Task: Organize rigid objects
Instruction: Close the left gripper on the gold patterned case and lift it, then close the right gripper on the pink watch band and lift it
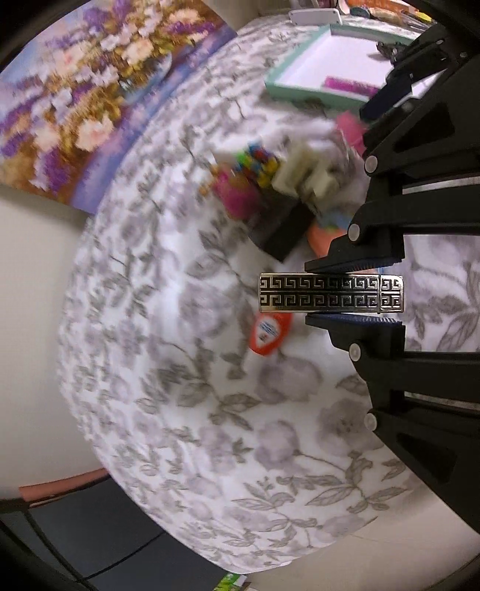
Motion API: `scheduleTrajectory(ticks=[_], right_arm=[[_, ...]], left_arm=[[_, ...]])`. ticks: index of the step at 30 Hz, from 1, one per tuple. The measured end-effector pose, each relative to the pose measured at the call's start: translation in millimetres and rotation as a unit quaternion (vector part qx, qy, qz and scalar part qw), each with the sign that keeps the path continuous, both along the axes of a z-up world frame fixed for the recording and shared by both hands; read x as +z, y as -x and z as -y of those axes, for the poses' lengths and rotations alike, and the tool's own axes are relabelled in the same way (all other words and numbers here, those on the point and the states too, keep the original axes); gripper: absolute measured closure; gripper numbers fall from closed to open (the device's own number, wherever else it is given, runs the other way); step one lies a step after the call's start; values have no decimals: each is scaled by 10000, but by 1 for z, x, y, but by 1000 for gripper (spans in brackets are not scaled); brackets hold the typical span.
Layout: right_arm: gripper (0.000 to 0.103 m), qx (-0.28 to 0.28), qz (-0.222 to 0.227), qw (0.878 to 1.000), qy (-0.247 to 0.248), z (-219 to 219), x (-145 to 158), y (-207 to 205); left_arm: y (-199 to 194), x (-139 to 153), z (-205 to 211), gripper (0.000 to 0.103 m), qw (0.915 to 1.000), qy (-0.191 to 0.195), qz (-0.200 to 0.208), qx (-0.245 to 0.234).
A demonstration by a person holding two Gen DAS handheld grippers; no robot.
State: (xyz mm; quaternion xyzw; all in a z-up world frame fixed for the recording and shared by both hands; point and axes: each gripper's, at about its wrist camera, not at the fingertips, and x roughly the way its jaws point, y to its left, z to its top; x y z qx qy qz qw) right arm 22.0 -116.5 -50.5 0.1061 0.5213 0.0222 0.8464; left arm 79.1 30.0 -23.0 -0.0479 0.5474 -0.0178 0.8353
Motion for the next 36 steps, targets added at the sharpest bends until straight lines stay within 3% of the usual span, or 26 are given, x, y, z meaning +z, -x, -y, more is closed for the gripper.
scheduleTrajectory(ticks=[1, 6, 21, 22, 24, 25, 31, 36], right_arm=[[74, -13, 55, 10000, -60, 4, 6, 1], [74, -216, 233, 9994, -145, 29, 26, 6], [70, -525, -175, 9979, -328, 50, -6, -2], [68, -551, -167, 9975, -403, 51, -6, -3], [36, -593, -146, 9964, -586, 54, -6, -5], [32, -609, -120, 9960, -649, 55, -6, -5], [31, -395, 31, 9982, -442, 41, -1, -11], [29, -248, -125, 9993, -248, 29, -14, -18]], left_arm=[[2, 5, 4, 82, 10000, 43, 71, -44], [10, 14, 24, 82, 9995, 148, 145, -242], [7, -20, 13, 82, 9991, 219, -375, 4], [6, -20, 12, 82, 9990, 235, -370, 4], [6, -20, 11, 82, 9990, 254, -364, 5], [5, -20, 10, 82, 9990, 256, -366, 12], [4, -26, 2, 82, 9982, 337, -463, 150], [2, -33, -2, 82, 9975, 383, -556, 205]])
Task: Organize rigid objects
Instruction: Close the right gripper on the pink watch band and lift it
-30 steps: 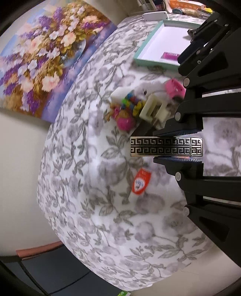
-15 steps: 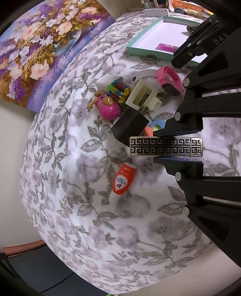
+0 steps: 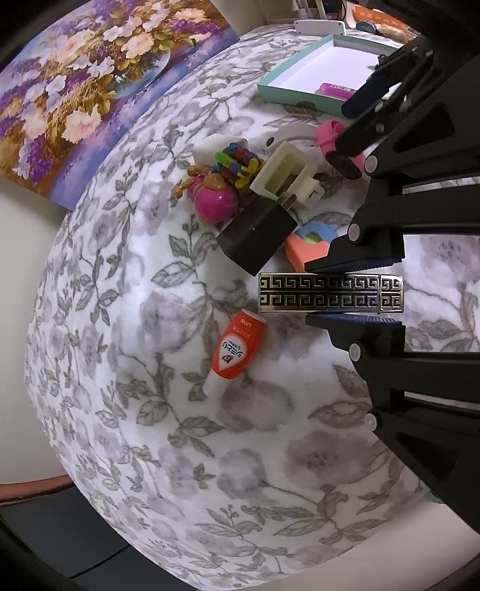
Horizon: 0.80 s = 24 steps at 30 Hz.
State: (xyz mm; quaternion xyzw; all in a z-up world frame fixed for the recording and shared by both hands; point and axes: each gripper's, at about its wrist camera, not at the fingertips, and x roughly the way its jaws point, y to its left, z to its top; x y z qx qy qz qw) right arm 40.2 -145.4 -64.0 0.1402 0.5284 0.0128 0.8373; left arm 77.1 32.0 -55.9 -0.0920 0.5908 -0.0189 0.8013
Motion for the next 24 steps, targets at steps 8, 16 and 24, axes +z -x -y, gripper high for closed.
scheduleTrajectory(ticks=[8, 16, 24], right_arm=[[29, 56, -134, 9996, 226, -7, -18, -5], [31, 198, -195, 9989, 383, -18, -25, -8], [47, 237, -221, 9985, 444, -19, -27, -7]], left_arm=[[-2, -4, 3, 82, 10000, -5, -46, -76], [-2, -5, 5, 82, 9998, -61, -68, -149], [-2, -3, 5, 82, 9999, -60, -20, -160]])
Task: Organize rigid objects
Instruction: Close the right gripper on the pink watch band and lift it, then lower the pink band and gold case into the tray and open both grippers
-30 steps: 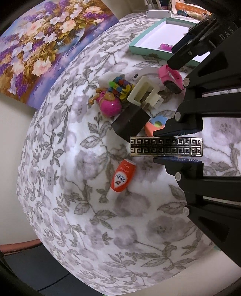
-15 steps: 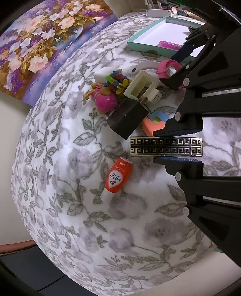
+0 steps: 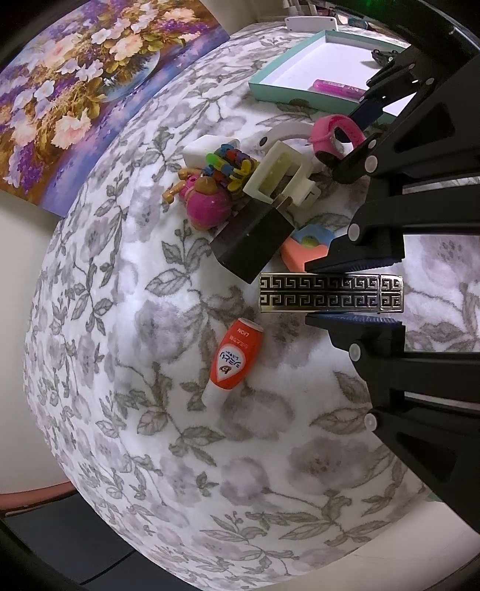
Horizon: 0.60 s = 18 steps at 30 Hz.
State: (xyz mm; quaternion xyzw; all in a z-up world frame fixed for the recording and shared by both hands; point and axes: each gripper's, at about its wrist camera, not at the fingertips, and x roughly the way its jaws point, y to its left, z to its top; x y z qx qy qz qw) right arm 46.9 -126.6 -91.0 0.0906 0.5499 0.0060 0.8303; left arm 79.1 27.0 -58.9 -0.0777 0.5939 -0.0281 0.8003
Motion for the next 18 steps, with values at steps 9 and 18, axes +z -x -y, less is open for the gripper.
scheduleTrajectory(ticks=[9, 18], right_arm=[[47, -254, 378, 9986, -258, 26, 45, 11], [47, -1197, 439, 9917, 168, 109, 79, 32]], left_arm=[[8, 36, 25, 82, 9989, 119, 380, -235], [16, 78, 110, 82, 9910, 39, 686, -1151]])
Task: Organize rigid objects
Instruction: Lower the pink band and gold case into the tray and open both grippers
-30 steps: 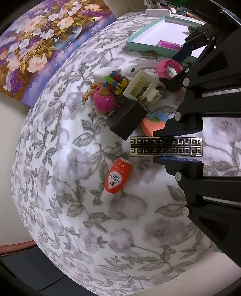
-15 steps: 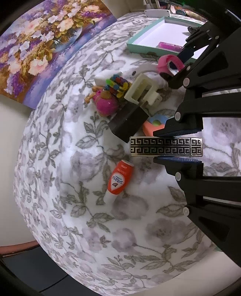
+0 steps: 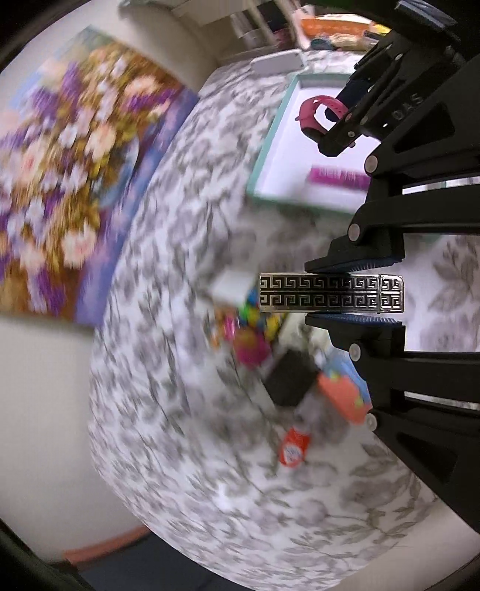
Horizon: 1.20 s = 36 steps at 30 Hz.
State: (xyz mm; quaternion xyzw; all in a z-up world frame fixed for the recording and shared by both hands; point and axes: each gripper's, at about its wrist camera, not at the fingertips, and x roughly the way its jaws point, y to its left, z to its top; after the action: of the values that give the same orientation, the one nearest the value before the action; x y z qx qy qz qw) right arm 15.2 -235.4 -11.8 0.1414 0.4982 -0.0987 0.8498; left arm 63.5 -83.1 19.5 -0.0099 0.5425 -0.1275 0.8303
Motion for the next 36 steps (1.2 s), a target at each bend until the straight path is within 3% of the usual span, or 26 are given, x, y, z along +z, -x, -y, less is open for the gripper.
scheduleTrajectory(ticks=[10, 17, 25, 36], right_arm=[[47, -1198, -139, 9927, -77, 107, 1, 38], [47, -1737, -104, 9846, -155, 159, -5, 59], [46, -1825, -189, 9828, -227, 173, -16, 64], [45, -1557, -363, 9869, -220, 158, -31, 56]], left_arm=[[18, -20, 102, 82, 9961, -53, -128, -877], [35, -36, 159, 82, 9880, -157, -48, -1536], [47, -55, 172, 81, 9843, -373, -160, -1718], [45, -65, 169, 81, 9854, -359, -294, -1640]])
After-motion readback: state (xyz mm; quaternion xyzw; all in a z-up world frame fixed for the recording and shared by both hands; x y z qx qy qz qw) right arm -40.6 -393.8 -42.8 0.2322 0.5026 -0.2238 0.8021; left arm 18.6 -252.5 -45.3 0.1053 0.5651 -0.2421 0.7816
